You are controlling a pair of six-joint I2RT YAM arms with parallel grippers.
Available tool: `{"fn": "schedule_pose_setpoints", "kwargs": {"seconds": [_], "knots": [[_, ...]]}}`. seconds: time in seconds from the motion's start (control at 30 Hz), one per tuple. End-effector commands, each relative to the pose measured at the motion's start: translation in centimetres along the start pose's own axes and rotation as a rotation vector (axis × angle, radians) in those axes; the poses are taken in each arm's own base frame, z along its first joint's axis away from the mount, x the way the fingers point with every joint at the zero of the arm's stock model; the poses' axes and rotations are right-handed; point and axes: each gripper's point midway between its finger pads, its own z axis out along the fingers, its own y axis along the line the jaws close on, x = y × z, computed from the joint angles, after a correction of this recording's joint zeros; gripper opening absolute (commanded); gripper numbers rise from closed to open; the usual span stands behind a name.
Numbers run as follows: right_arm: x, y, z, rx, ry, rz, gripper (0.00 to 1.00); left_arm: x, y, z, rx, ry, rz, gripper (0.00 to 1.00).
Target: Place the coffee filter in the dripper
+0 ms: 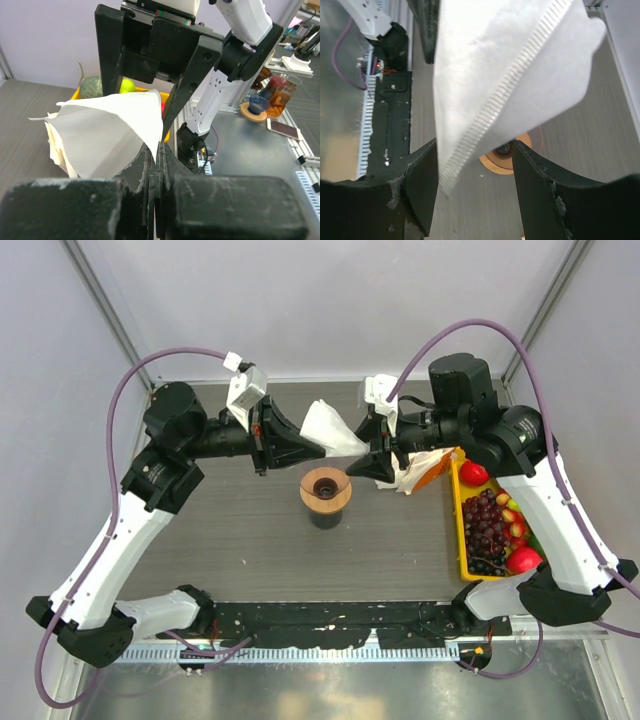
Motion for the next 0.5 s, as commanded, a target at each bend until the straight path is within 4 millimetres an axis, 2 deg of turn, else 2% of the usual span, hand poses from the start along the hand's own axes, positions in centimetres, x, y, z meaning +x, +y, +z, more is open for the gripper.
{"fn": "schedule_pose_setpoints", "kwargs": {"seconds": [0.0, 0.1, 0.17, 0.2, 0.23, 0.3, 0.37, 0.4, 0.43, 0.47], "knots": [[-0.1, -2.2, -2.1, 0.165, 0.035, -0.08, 0.63, -1.2, 0.3, 0.0, -0.05, 0.0, -0.142, 0.0], [-0.2, -3.7, -2.7, 0.245, 0.049, -0.119, 0.62, -0.6, 0.9, 0.1, -0.071, 0.042, -0.314, 0.0], [-0.6, -4.4, -3.2, 0.302, 0.041, -0.134, 0.63, -0.7, 0.2, 0.2, -0.014, 0.048, -0.388, 0.0], [-0.7, -5.2, -3.4, 0.342, 0.038, -0.142, 0.63, -1.1, -0.4, 0.1, 0.035, 0.029, -0.391, 0.0], [-0.9, -5.2, -3.7, 0.349, 0.029, -0.15, 0.66, -1.2, -1.0, 0.0, 0.081, 0.012, -0.368, 0.0], [-1.3, -4.8, -4.1, 0.327, -0.007, -0.132, 0.72, -1.2, -2.0, -0.6, 0.115, -0.014, -0.269, 0.0], [-1.9, -4.4, -4.9, 0.299, -0.052, -0.094, 0.78, -0.3, -2.5, -1.5, 0.095, 0.009, -0.087, 0.0], [-1.9, -4.4, -5.3, 0.297, -0.063, -0.082, 0.8, 0.6, -1.9, -2.1, 0.037, 0.048, 0.035, 0.0], [-2.0, -4.4, -5.7, 0.307, -0.067, -0.068, 0.8, 1.0, -1.0, -2.7, -0.01, 0.087, 0.257, 0.0], [-2.1, -4.4, -5.9, 0.317, -0.07, -0.055, 0.81, 2.0, -0.2, -3.3, -0.062, 0.152, 0.353, 0.0]]}}
